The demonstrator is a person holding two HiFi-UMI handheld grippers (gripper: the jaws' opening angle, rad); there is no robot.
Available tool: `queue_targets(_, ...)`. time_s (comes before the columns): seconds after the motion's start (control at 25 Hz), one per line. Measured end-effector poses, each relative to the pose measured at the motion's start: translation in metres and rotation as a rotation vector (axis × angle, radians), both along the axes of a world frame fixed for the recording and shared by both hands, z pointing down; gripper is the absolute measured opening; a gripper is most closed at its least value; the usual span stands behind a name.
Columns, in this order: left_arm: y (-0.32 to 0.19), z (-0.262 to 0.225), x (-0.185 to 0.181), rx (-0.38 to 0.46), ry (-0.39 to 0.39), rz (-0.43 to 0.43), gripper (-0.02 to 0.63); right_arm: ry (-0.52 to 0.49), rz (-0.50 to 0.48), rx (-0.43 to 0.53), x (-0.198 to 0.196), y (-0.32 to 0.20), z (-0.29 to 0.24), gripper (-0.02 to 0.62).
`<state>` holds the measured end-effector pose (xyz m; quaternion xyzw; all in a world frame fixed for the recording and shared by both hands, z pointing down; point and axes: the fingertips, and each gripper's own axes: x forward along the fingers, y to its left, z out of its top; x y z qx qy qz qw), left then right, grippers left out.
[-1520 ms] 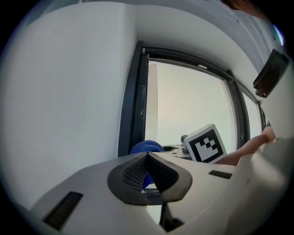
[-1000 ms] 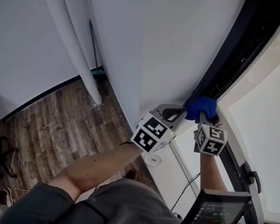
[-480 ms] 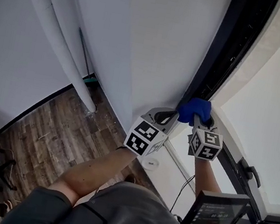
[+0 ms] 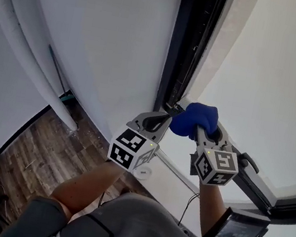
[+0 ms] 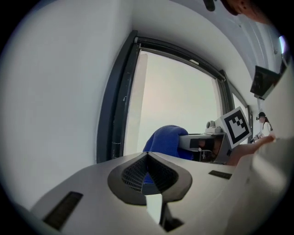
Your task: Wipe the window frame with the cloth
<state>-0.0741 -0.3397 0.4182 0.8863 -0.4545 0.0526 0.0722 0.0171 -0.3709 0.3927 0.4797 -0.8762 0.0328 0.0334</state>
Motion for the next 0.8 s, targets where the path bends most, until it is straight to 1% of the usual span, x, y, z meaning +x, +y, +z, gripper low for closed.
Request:
queue_targets(0.12, 0.013, -0.020, 0.026, 0.031, 0.049, 0.049, 0.009, -0.010, 0.039, 0.022, 0.034, 0.023, -0.019, 0.120)
queue_targets(0.2, 0.025, -0.030, 0.039, 0.049, 0.067, 0.061, 0.009, 0.004, 0.056, 0.039, 0.059, 0.039, -0.026, 0.120)
queue_targets(0.28, 0.032, -0.036, 0.050, 0.058, 0.059, 0.055, 0.009, 0.004, 0.089, 0.031, 0.087, 0.056, -0.030, 0.120)
queue_targets(0.36, 0.037, -0.040, 0.066, 0.063, 0.050, 0.065, 0.009, -0.011, 0.131, 0.029, 0.116, 0.070, -0.037, 0.120)
queue_targets(0.52, 0.049, -0.050, 0.112, 0.084, 0.025, 0.159, 0.009, -0.022, 0.197, 0.049, 0.161, 0.095, -0.050, 0.120)
queue_targets(0.64, 0.063, -0.062, 0.141, 0.096, 0.048, 0.217, 0.009, -0.050, 0.273, 0.040, 0.193, 0.117, -0.052, 0.120)
queue_targets(0.8, 0.067, -0.084, 0.151, 0.130, 0.070, 0.201, 0.009, -0.090, 0.366, 0.035, 0.233, 0.145, -0.052, 0.120)
